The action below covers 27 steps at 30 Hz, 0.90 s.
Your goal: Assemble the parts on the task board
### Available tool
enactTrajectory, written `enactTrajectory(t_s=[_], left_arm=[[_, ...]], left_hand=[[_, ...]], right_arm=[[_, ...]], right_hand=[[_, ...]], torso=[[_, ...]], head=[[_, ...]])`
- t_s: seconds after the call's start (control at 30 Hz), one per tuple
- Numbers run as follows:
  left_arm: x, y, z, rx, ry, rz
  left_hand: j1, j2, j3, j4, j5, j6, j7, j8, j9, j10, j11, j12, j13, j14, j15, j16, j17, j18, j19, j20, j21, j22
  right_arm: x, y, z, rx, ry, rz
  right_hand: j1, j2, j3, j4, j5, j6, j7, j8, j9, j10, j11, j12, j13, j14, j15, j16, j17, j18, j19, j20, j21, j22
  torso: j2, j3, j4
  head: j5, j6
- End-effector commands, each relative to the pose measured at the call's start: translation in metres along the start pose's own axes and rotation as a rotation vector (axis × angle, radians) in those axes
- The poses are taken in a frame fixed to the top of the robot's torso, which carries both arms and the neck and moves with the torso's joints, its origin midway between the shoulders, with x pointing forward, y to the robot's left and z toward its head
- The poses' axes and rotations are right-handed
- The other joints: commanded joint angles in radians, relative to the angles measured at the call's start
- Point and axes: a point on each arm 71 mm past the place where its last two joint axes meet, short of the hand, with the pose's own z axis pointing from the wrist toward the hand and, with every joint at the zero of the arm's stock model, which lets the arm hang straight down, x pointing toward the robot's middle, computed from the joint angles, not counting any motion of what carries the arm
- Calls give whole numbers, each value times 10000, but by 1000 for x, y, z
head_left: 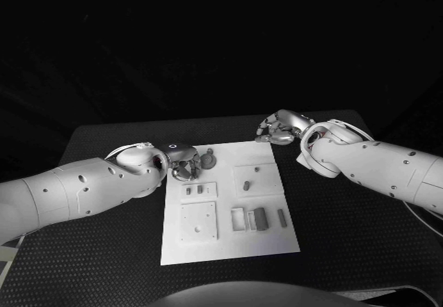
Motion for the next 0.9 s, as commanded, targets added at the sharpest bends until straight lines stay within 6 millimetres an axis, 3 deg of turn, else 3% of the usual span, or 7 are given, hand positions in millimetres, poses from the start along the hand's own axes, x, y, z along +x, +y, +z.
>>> enactTrajectory(t_s=[0.03, 0.9], left_arm=[[3, -4, 1, 195, 196, 35], [12, -3, 1, 154, 504, 115]], left_hand=[[21, 110, 50, 13, 45, 54, -3, 47, 9, 196, 121, 14, 17, -29, -71, -35, 10, 623, -11, -75, -6, 194], [26, 114, 57, 11, 45, 56, -4, 48, 4, 205, 117, 9, 27, -33, -76, -44, 9, 611, -30, -77, -22, 191]], right_arm=[[1, 0, 0, -59, 121, 1], [1, 1, 0, -68, 129, 3]], right_hand=[[-28, 50, 30, -48, 19, 159, 214, -60, 17, -49, 23, 11, -13, 96, -4, -55, 10, 128, 19, -7, -50, 190], [-47, 51, 26, -38, 18, 154, 216, -67, 19, -51, 24, 10, -15, 94, -3, -58, 10, 128, 17, -5, -53, 189]], torso=[[1, 4, -3], [4, 2, -8]], head=[[0, -5], [-12, -3]])
